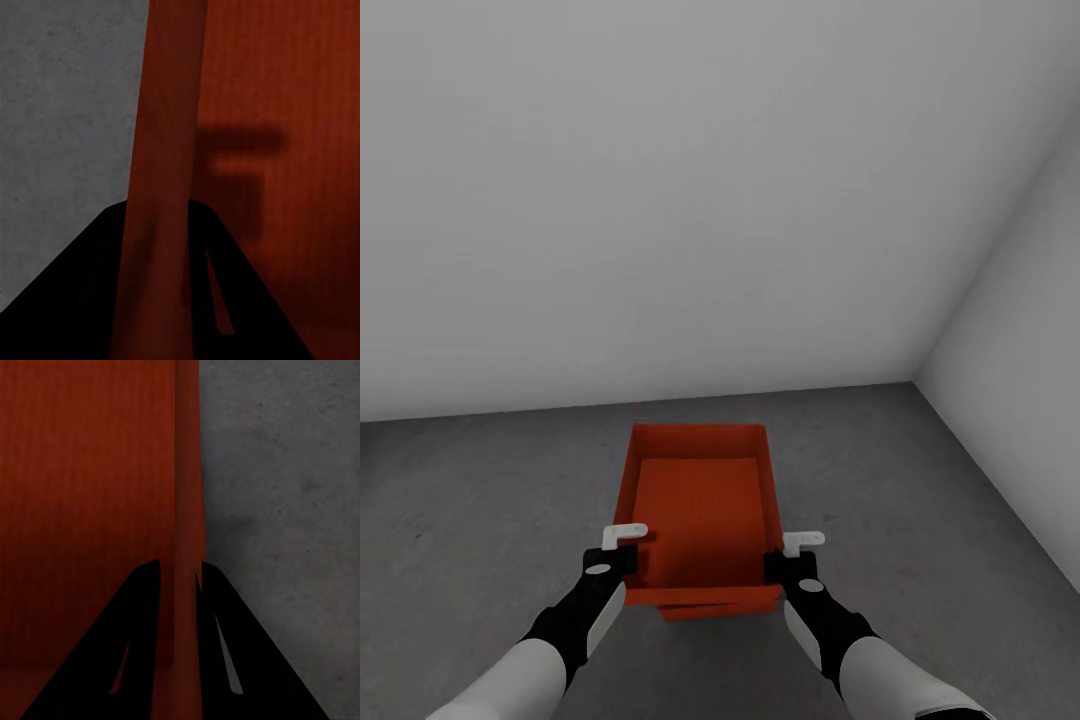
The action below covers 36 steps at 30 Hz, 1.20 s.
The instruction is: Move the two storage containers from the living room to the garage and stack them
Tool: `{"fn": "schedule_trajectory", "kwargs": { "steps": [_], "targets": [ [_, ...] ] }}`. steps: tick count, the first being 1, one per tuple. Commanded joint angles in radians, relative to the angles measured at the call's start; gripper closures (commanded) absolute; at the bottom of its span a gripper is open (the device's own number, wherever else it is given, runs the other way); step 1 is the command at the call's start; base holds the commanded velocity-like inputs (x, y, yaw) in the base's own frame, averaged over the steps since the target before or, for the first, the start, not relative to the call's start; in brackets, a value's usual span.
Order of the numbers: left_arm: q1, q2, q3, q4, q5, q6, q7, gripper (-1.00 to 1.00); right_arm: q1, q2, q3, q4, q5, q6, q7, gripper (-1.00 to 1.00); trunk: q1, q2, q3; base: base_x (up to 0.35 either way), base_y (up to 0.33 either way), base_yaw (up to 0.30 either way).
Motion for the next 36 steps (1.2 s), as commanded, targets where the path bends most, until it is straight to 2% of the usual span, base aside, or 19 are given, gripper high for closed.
{"fn": "schedule_trajectory", "kwargs": {
  "steps": [1,26,36],
  "targets": [
    [-0.001,0.02,0.049,-0.035,-0.005,0.007,0.013,1.0,0.0,0.0,-0.002,0.004,-0.004,-0.003,-0.022,1.0,0.0,-0.001,-0.001,0.0,0.0,0.0],
    [-0.001,0.02,0.048,-0.036,-0.005,0.007,0.013,1.0,0.0,0.0,-0.003,0.004,-0.004,-0.004,-0.022,1.0,0.0,-0.001,-0.001,0.01,-0.001,0.0],
    [-0.001,0.02,0.049,-0.036,-0.005,0.007,0.013,1.0,0.0,0.0,-0.002,0.004,-0.004,-0.004,-0.022,1.0,0.0,-0.001,-0.001,-0.12,-0.146,0.0]
  ]
}}
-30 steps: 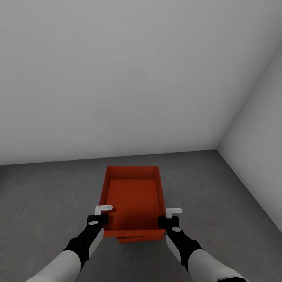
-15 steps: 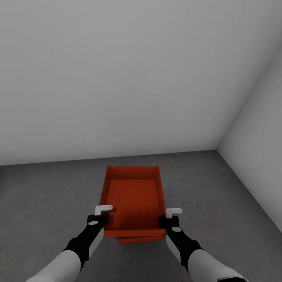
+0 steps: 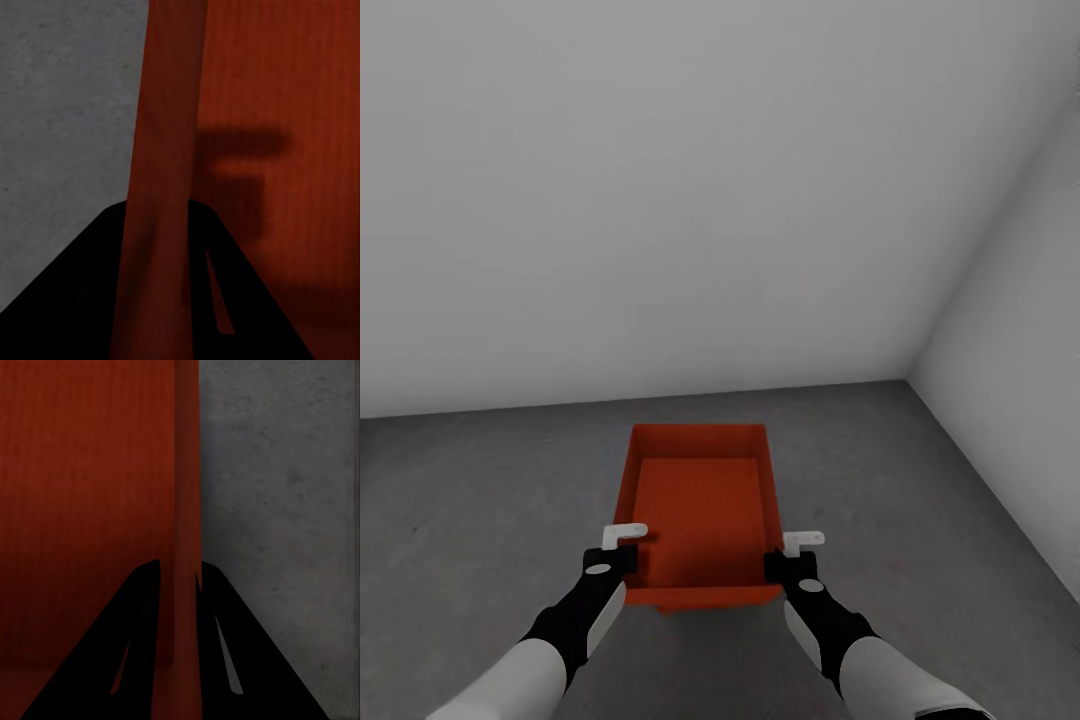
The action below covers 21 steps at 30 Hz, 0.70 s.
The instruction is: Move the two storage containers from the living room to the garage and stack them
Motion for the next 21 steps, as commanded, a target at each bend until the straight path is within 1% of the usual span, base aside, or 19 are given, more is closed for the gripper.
{"fn": "schedule_trajectory", "kwargs": {
  "steps": [1,8,11,21],
  "targets": [
    [-0.001,0.02,0.05,-0.036,-0.005,0.007,0.013,1.0,0.0,0.0,-0.002,0.004,-0.004,-0.003,-0.022,1.0,0.0,-0.001,-0.001,-0.049,-0.06,0.0],
    [-0.001,0.02,0.05,-0.036,-0.005,0.007,0.013,1.0,0.0,0.0,-0.001,0.004,-0.005,-0.002,-0.024,1.0,0.0,-0.001,-0.001,-0.016,-0.02,0.0],
    [-0.001,0.02,0.05,-0.036,-0.005,0.007,0.013,1.0,0.0,0.0,-0.002,0.004,-0.004,-0.002,-0.023,1.0,0.0,-0.001,-0.001,-0.002,-0.003,0.069],
    [-0.001,0.02,0.05,-0.036,-0.005,0.007,0.013,1.0,0.0,0.0,-0.001,0.004,0.001,-0.003,-0.022,1.0,0.0,-0.001,-0.001,0.0,0.0,0.235]
  ]
}}
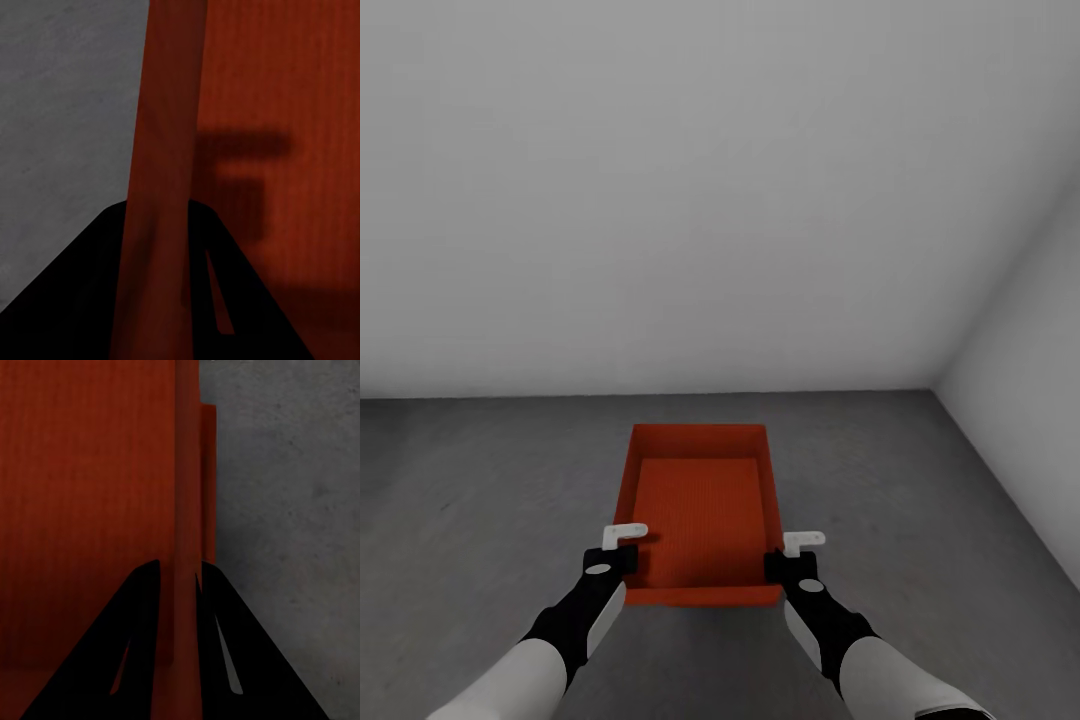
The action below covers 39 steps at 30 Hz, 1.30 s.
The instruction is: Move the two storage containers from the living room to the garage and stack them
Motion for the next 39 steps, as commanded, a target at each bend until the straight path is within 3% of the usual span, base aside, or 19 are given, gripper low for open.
{"fn": "schedule_trajectory", "kwargs": {
  "steps": [1,24,39],
  "targets": [
    [-0.001,0.021,0.047,-0.036,-0.003,0.007,0.013,1.0,0.0,0.0,0.001,0.003,-0.003,-0.003,-0.022,1.0,0.0,-0.001,-0.001,0.0,0.0,0.111],
    [-0.001,0.021,0.044,-0.033,-0.006,0.007,0.012,1.0,0.0,0.0,0.001,0.003,-0.001,-0.003,-0.022,1.0,0.0,-0.001,-0.001,0.112,-0.036,0.009],
    [-0.001,0.021,0.044,-0.033,-0.006,0.007,0.012,1.0,0.0,0.0,0.002,0.004,-0.001,-0.003,-0.022,1.0,0.0,-0.001,-0.001,0.001,0.0,-0.219]
  ]
}}
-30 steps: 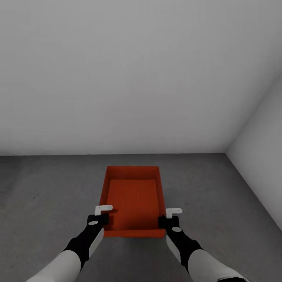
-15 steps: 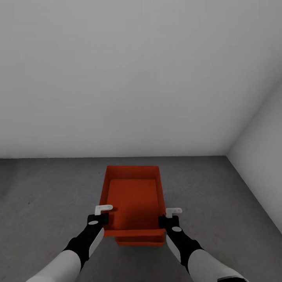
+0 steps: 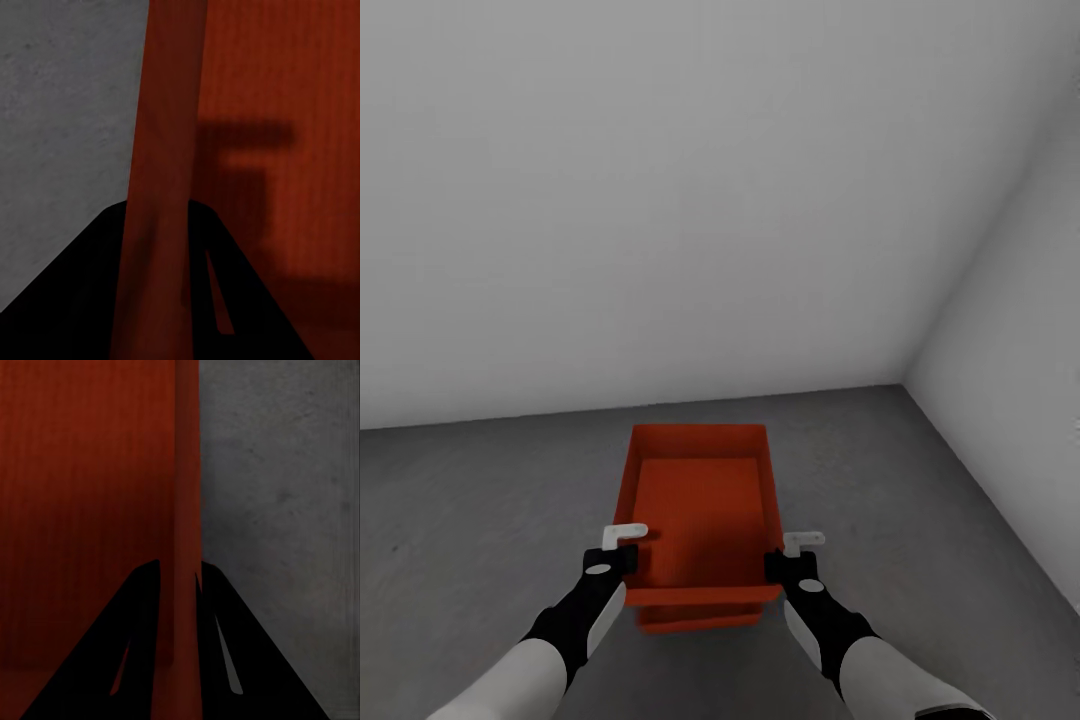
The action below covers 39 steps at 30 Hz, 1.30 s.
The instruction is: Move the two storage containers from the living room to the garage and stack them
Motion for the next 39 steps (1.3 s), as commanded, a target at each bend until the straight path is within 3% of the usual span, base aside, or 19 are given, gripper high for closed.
{"fn": "schedule_trajectory", "kwargs": {
  "steps": [1,39],
  "targets": [
    [-0.001,0.022,0.041,-0.034,-0.004,0.008,0.013,1.0,0.0,0.0,0.003,0.004,-0.002,-0.003,-0.023,1.0,0.0,-0.001,-0.001,0.0,0.0,-0.143],
    [-0.001,0.022,0.044,-0.034,-0.001,0.008,0.013,1.0,0.0,0.0,0.003,0.004,-0.001,-0.003,-0.023,1.0,0.0,-0.001,0.0,0.0,0.0,0.031]
  ]
}}
